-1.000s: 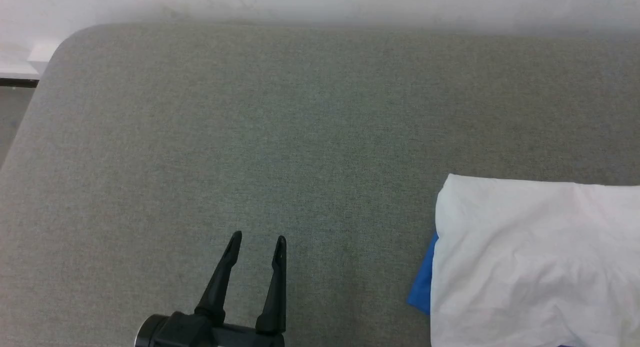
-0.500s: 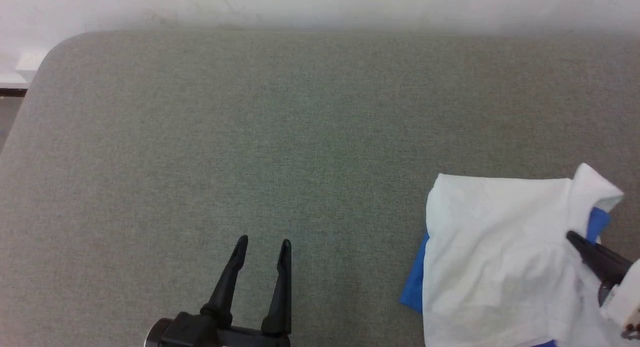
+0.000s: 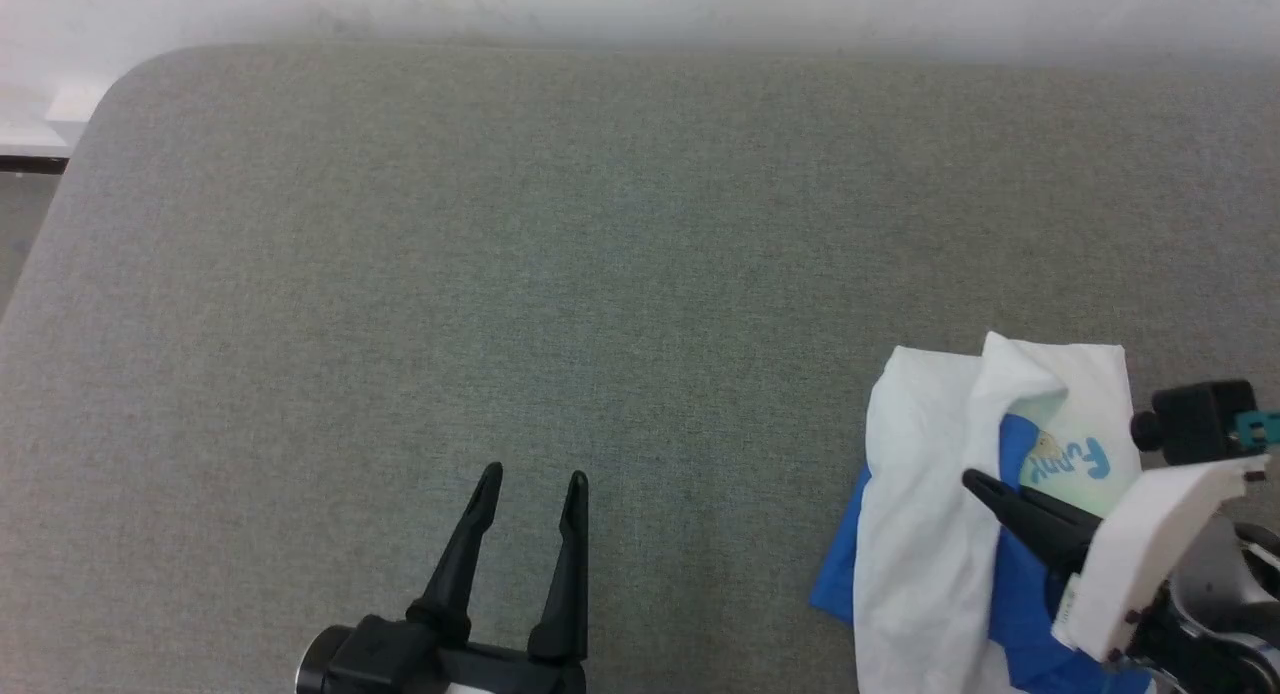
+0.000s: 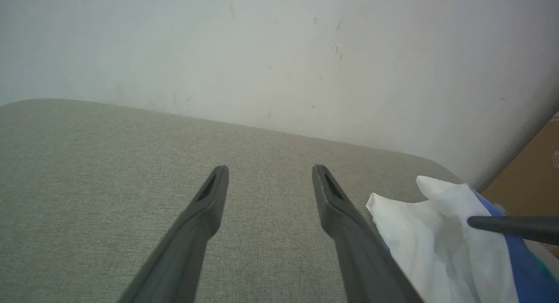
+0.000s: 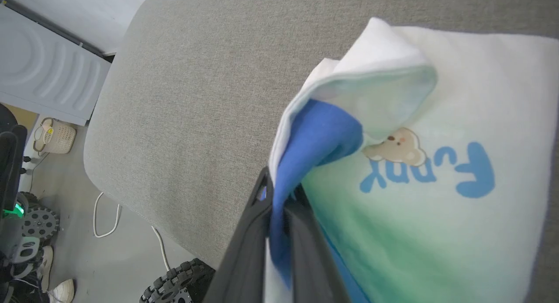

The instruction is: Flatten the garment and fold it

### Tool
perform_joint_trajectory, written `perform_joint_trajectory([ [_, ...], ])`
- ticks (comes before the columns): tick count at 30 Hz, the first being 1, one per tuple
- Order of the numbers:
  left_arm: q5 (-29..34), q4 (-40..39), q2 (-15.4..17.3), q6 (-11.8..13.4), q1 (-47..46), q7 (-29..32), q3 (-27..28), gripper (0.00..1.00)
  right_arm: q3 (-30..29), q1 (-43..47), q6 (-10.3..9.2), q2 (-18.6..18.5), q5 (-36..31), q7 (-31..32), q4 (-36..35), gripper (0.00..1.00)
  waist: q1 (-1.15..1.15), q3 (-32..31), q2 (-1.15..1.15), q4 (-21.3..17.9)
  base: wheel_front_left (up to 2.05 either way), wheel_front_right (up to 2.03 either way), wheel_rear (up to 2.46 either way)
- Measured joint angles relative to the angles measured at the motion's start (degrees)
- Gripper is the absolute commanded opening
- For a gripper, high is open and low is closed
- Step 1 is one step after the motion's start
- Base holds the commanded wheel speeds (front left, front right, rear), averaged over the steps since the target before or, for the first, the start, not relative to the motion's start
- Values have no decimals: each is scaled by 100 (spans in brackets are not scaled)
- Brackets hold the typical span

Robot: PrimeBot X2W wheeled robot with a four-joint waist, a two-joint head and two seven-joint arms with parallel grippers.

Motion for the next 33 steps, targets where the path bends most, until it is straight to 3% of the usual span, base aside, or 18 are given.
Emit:
perform_joint_trajectory([
  [10, -24, 149, -76, -96, -116, -9, -71, 100, 501, -565, 0, 263, -632, -372, 1191, 0, 0, 99, 0, 234, 0, 0, 0],
  [18, -130, 319, -132, -198, -193, -38, -94, 100, 409, -788, 1, 336, -1408, -786, 2231, 0, 0, 72, 0, 492, 0, 0, 0],
  [20, -146, 348, -140, -202, -192, -51, -93, 100, 400, -827, 2, 360, -1494, -848, 2394, 42, 0, 36, 0, 527, 0, 0, 0],
  [21, -149, 360, -143, -203, -192, -51, -92, 100, 411, -849, 2, 372, -1502, -849, 2438, 89, 0, 11, 0, 535, 0, 0, 0],
  [22, -152, 372, -145, -203, -192, -52, -86, 100, 470, -861, 2, 376, -1496, -840, 2457, 100, 0, -15, 0, 538, 0, 0, 0],
  [28, -200, 404, -120, -253, -165, -52, -36, 100, 772, -786, 1, 157, -964, -522, 1833, 100, 0, -149, 0, 436, 0, 0, 0],
  [33, -226, 394, -94, -254, -125, -52, -24, 100, 230, -477, 1, -203, -548, -419, 862, 100, 0, -210, 0, 261, 0, 0, 0],
])
